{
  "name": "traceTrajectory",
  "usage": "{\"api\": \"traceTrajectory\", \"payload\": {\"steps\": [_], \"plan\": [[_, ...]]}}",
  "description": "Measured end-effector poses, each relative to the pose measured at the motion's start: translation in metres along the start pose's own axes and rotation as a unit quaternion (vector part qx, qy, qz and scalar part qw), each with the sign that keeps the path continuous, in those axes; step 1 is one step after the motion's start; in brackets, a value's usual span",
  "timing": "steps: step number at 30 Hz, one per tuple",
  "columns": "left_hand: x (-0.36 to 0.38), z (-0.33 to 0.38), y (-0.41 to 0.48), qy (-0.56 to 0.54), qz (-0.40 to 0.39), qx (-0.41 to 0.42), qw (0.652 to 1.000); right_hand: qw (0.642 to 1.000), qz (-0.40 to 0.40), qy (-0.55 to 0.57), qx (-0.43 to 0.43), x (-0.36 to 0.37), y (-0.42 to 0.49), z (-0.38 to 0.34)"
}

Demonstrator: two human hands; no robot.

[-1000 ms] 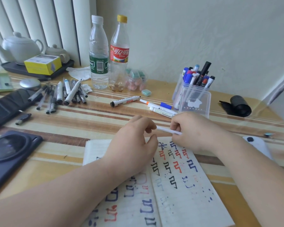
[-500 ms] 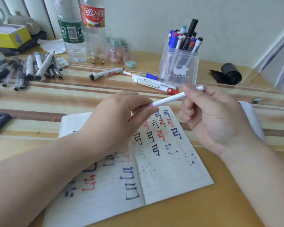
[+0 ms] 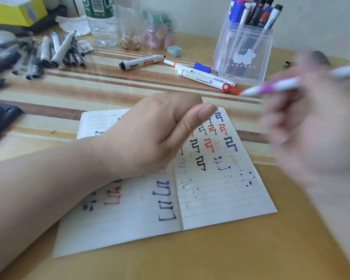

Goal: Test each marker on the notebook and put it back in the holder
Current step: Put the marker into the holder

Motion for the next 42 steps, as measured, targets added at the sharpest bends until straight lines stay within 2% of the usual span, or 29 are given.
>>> {"api": "traceTrajectory", "payload": {"steps": [2,5,8,10,15,19,30,34,42], "plan": [[-0.005,-0.007,0.0,-0.016,0.02,-0.03,0.999,0.999,0.019,0.006,0.041,-0.018,0.018,-0.014],[0.001,-0.012,-0.004,-0.056,-0.017,-0.065,0.996,0.985,-0.04,-0.091,0.142,-0.024,0.023,-0.022],[0.01,-0.016,-0.008,-0.088,-0.094,-0.106,0.986,0.965,-0.162,-0.177,0.108,-0.005,-0.004,-0.012],[0.011,-0.018,-0.008,-0.106,-0.107,-0.124,0.981,0.946,-0.218,-0.217,0.101,0.004,-0.017,0.002],[0.01,-0.013,-0.008,-0.114,-0.111,-0.131,0.979,0.914,-0.207,-0.324,0.129,0.004,-0.015,0.024],[0.011,-0.015,-0.007,-0.115,-0.114,-0.144,0.976,0.912,-0.214,-0.316,0.151,0.008,-0.017,0.029],[0.011,-0.012,-0.007,-0.158,-0.093,-0.14,0.973,0.896,-0.189,-0.377,0.139,0.009,-0.015,0.025],[0.013,-0.009,-0.009,-0.192,-0.063,-0.16,0.966,0.894,-0.183,-0.385,0.138,0.011,-0.016,0.023],[0.017,-0.01,-0.009,-0.212,-0.056,-0.174,0.96,0.874,-0.18,-0.434,0.125,0.013,-0.018,0.022]]}}
Point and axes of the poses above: each hand's wrist, its own y-axis towards the middle knuckle, its own x-axis out of the palm, z = x × y, the point moved 3 cm from there along y, towards the middle knuckle, and after that the axes turned 8 degrees about x, right-handed, at the moved point
